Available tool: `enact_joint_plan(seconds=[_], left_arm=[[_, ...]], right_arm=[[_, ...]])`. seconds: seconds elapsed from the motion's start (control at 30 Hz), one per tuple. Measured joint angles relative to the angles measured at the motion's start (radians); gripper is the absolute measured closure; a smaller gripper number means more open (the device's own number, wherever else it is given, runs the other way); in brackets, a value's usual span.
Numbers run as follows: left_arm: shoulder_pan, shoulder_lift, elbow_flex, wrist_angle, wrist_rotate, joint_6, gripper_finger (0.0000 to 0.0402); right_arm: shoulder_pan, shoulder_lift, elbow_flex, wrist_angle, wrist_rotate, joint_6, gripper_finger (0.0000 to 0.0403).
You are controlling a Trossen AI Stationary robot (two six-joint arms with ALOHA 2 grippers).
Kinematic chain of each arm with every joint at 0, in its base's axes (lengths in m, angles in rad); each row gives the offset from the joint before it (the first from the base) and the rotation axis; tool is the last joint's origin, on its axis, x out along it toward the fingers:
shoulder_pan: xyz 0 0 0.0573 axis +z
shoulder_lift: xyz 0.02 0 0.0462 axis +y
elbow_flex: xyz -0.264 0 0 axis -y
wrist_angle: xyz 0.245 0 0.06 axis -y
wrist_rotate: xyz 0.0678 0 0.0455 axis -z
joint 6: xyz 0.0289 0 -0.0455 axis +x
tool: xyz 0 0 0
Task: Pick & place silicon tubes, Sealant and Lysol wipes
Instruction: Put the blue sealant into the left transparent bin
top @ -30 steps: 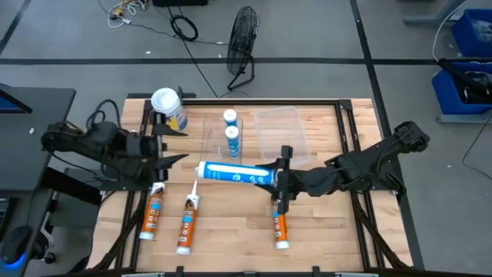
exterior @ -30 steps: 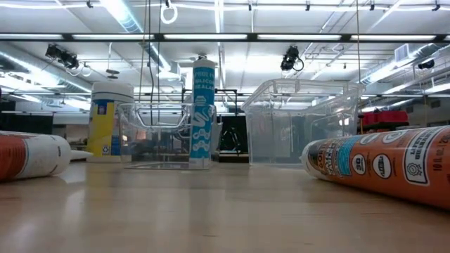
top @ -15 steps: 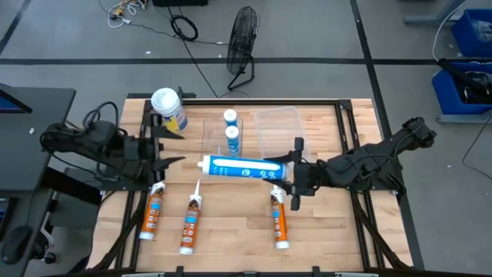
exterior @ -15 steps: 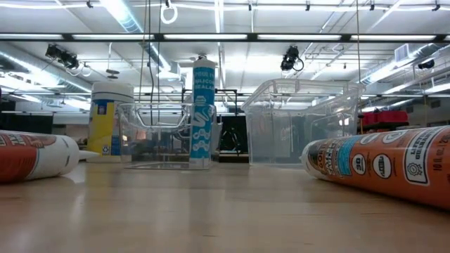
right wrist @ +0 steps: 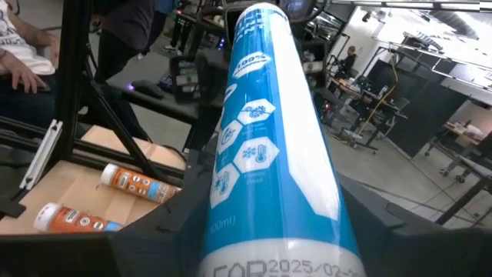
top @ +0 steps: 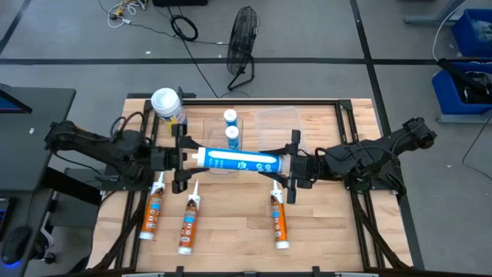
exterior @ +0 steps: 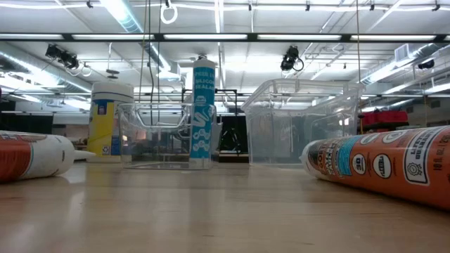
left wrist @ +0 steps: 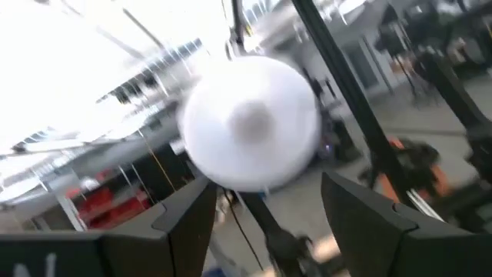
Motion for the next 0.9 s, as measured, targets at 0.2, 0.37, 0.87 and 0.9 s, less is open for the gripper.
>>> enact_joint_plan(seconds=[0.2,0.37,0.87,0.9], left_arm=[[0.008,0.03,0.0,0.104,0.058,0.014,0.0163],[0.046,0.042,0.0,0.144,0.117,-0.024,0.0163],[0.1,0.078,0.001,0.285,0.265,-0.129,0.0163],[0.1,0.083,0.001,0.296,0.265,-0.144,0.0163]], right_arm=[[-0.03,0.0,0.0,0.008,-0.039,-0.004,0.0194],[-0.068,0.003,0.0,0.035,-0.09,-0.001,0.0194],[-0.144,0.032,0.001,0.057,-0.175,0.043,0.0194],[-0.146,0.034,0.001,0.061,-0.175,0.044,0.0194]])
